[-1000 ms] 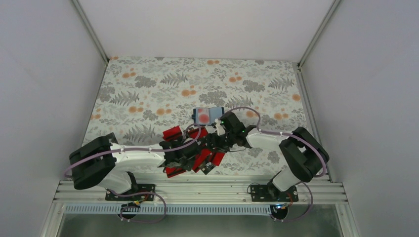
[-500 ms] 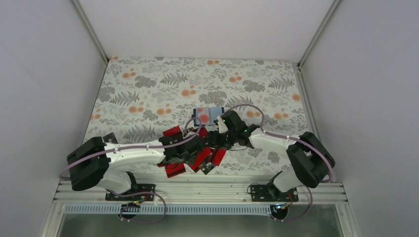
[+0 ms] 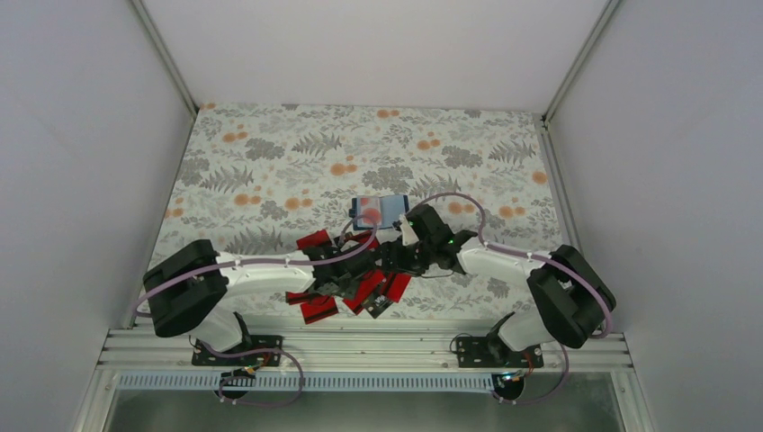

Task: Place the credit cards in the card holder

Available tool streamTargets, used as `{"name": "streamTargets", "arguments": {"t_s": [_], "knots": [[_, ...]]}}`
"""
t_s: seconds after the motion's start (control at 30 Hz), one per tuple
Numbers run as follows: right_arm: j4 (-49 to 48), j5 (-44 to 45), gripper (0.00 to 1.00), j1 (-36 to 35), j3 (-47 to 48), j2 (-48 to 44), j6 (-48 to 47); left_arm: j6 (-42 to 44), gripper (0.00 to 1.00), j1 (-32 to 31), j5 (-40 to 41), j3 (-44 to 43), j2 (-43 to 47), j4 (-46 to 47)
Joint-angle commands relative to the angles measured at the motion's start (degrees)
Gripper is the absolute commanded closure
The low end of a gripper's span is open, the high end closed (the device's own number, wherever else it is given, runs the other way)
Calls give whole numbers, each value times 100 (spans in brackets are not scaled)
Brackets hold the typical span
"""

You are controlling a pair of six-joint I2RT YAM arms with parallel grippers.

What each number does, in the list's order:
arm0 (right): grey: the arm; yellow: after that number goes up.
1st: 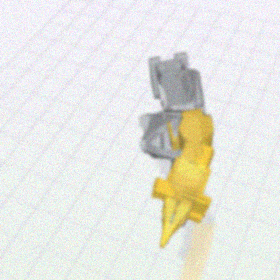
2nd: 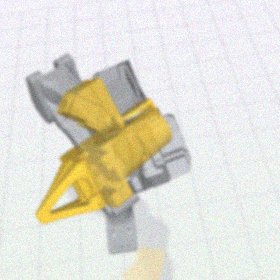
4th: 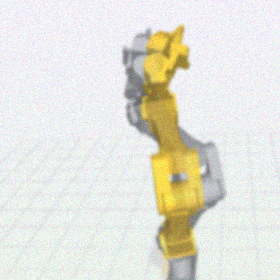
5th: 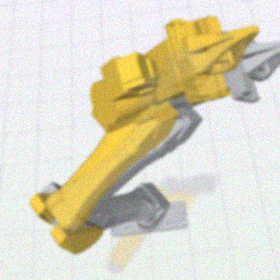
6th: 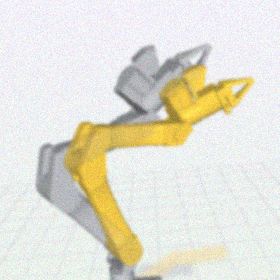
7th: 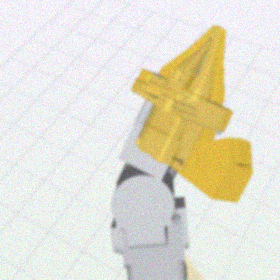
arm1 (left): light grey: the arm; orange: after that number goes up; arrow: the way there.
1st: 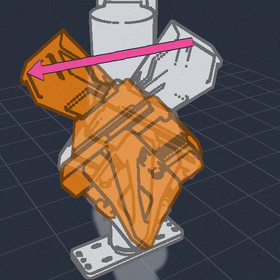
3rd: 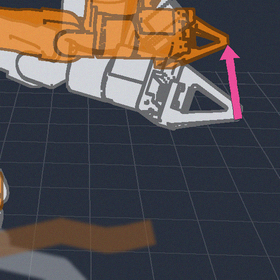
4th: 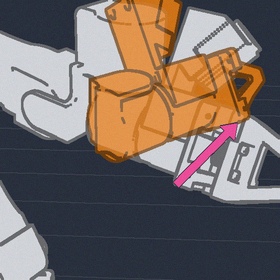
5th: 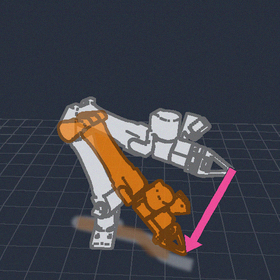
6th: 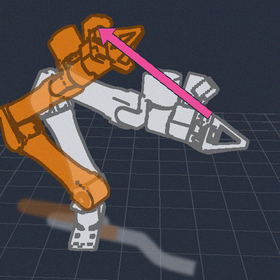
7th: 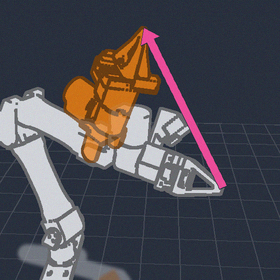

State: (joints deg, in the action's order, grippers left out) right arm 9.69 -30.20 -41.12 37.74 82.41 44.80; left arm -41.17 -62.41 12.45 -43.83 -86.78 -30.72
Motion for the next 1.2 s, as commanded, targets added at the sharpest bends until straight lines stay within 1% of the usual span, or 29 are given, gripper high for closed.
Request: {"name": "streamTargets", "arguments": {"t_s": [0.0, 0.17, 0.43, 0.93, 1.17], "knots": [[-1, 83, 25, -54, -131, -140, 29, 24, 98, 23, 85, -155, 48, 123], [-22, 75, 26, -53, -161, -136, 38, 32, 98, 28, 118, -299, 111, 41], [-7, 62, 25, -54, -167, -171, 38, 84, 98, 113, 89, -410, -224, 52], [-90, -39, 25, -51, -196, -130, 73, -31, 97, 114, -49, 112, -345, 389], [-141, -49, 25, -47, -214, -39, 112, -39, 97, 112, -96, 160, -464, 512]]}}
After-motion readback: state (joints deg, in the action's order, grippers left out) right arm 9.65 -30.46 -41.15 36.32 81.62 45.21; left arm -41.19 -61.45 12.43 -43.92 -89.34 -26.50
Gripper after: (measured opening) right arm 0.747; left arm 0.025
